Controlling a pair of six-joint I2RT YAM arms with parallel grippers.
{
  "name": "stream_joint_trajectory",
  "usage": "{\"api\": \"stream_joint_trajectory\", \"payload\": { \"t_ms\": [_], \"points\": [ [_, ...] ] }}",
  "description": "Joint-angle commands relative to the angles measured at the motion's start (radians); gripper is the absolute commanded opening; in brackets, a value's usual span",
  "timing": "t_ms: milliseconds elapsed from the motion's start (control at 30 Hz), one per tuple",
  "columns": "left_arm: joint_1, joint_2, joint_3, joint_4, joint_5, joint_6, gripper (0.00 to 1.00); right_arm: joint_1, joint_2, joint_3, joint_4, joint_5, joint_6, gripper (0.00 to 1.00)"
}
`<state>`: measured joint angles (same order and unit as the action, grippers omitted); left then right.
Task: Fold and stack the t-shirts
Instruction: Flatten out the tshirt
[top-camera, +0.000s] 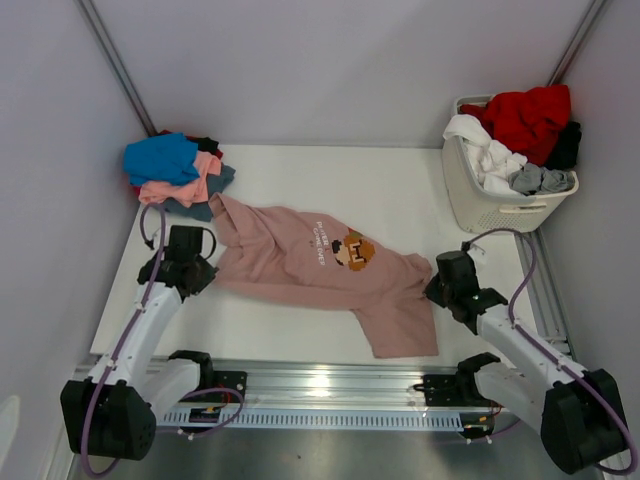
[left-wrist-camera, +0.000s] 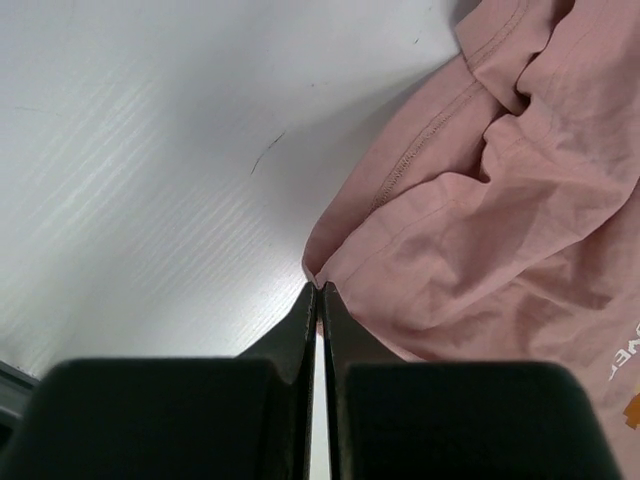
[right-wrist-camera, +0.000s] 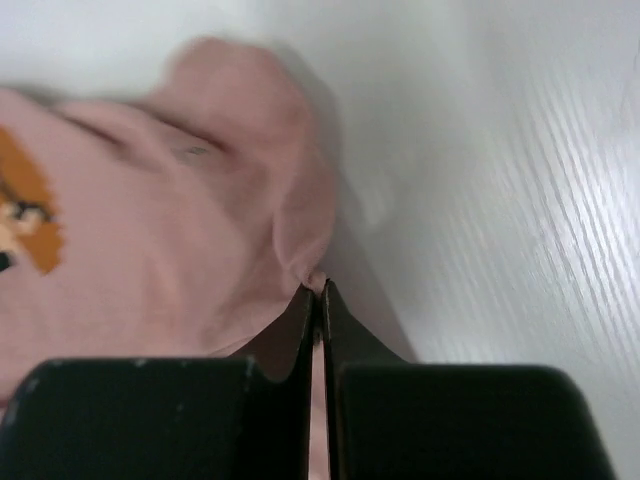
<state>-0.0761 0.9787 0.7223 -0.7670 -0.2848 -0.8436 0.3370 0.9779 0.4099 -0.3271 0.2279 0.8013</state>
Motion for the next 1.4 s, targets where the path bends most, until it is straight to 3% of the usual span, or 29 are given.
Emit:
{"api": "stream_joint_trajectory", "payload": {
  "t_ms": [0,300,467,767,967,1367],
  "points": [
    [0.015,-0.041,0.071,0.011,-0.068,0.035,0.00,0.045,-0.082,0.145,-0.029,0.123,-0.111,0.00],
    [0.029,-0.029,0.400,-0.031,-0.143,0.116,0.00,0.048,-0.081,0.609,-0.092,0.416,-0.358,0.00],
    [0.027,-0.021,0.673,-0.051,-0.137,0.238,0.00,0.048,-0.130,0.742,-0.027,0.502,-0.487,0.00],
    [-0.002,-0.015,0.957,-0.049,-0.060,0.414,0.00,0.046,-0.148,0.950,0.114,0.553,-0.703,0.00],
    [-0.007,-0.020,1.025,-0.054,-0.005,0.472,0.00,0.048,-0.148,1.050,0.120,0.478,-0.728,0.00],
    [-0.017,-0.048,0.974,-0.031,0.041,0.506,0.00,0.046,-0.097,1.043,0.051,0.397,-0.715,0.00]
  ]
}}
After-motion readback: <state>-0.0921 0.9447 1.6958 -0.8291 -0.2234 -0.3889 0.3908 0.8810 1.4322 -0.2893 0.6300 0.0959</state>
